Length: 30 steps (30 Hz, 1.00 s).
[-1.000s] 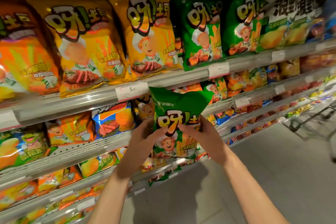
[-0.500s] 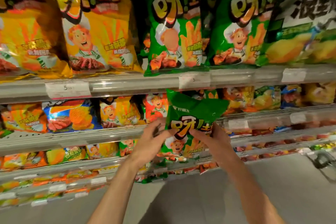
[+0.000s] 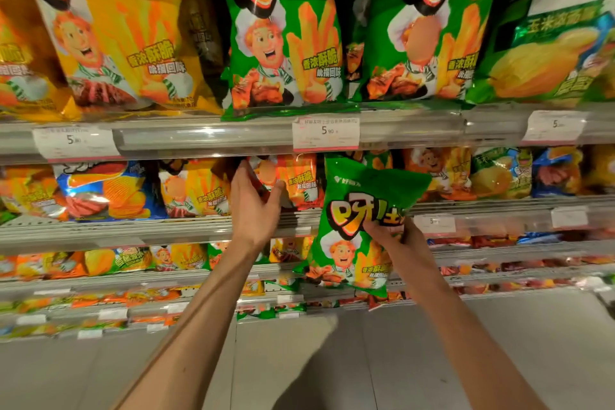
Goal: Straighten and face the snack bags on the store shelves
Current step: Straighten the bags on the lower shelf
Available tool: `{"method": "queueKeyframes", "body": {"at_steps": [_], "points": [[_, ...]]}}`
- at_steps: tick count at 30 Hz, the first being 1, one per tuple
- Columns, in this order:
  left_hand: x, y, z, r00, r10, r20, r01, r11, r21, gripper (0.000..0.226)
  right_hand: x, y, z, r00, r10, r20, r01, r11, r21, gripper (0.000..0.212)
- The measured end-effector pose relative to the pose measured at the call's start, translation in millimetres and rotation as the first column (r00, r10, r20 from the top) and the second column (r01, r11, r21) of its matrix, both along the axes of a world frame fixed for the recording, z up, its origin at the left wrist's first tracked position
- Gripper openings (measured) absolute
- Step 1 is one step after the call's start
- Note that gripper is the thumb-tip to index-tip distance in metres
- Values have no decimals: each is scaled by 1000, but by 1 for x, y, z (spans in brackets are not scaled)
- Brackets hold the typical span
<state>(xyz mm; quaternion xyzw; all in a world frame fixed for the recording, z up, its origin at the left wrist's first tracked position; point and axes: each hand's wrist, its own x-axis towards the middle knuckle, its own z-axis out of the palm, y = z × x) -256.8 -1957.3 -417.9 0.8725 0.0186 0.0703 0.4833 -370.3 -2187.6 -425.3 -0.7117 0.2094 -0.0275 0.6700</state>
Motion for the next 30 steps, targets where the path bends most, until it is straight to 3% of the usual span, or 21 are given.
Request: {"method": "queueKeyframes", "body": {"at_steps": [4,7,16,24,30], "points": [[18,-2,-12,990,-4,-141,-6,998,-66,100,4,0,4,998,-58,-18,58,998,8,48],[34,3,-24,992,32,-123,-43,995,-86,115,5,3,9,997,-75,-26,74,997,-5,46],[25,7,-9,997,38,68,-29,991,-129,80,0,0,12,994,-111,-22,110,993,-45,52],[-26,26,18,995,69,77,-52,977,-209,62,2,5,17,996,-83,-33,79,993,-93,41],[-57,70,26,987,142,81,-119,963,-242,81,21,27,26,999,-44,-19,40,985,-169,33]]}}
